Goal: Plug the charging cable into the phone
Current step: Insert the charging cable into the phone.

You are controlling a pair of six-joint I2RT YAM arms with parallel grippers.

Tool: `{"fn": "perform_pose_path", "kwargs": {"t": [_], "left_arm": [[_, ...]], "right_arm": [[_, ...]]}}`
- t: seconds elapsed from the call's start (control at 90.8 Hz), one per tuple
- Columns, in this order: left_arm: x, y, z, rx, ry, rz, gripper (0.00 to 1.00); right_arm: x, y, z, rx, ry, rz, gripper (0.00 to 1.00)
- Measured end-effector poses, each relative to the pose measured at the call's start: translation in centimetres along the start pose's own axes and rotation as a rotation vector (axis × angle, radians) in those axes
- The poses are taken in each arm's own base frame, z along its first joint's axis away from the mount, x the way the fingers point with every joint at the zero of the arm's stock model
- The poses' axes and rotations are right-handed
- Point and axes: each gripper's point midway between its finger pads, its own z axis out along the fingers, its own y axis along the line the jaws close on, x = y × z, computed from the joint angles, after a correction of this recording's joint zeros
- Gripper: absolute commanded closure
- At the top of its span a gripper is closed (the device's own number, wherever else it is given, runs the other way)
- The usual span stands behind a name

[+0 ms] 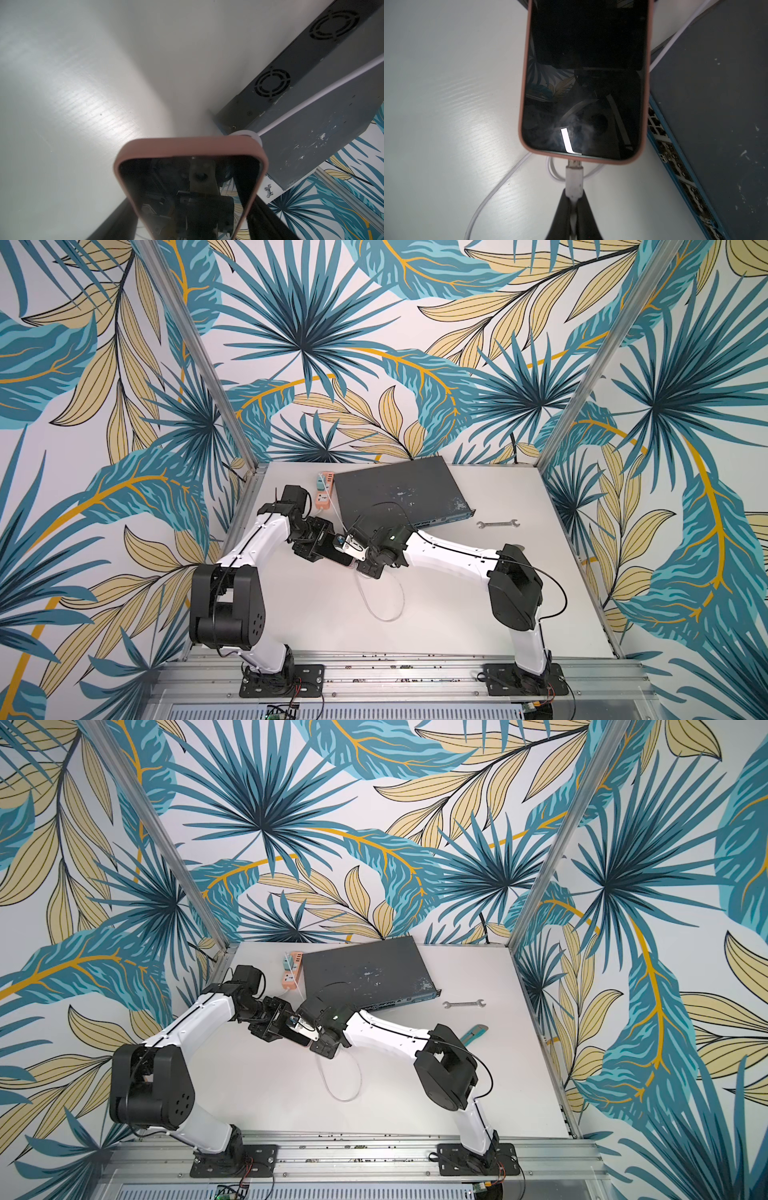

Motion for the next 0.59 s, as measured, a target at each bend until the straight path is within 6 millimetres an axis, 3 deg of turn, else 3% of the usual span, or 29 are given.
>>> {"fn": "perform_pose_path", "kwargs": {"t": [0.595], "left_arm": [[-0.09,-0.10,0.17,0.005,-0.007,-0.003,1.00]], "right_arm": [[-0.10,0.03,0.06,-0.010,0.012,0.015,1.00]]}}
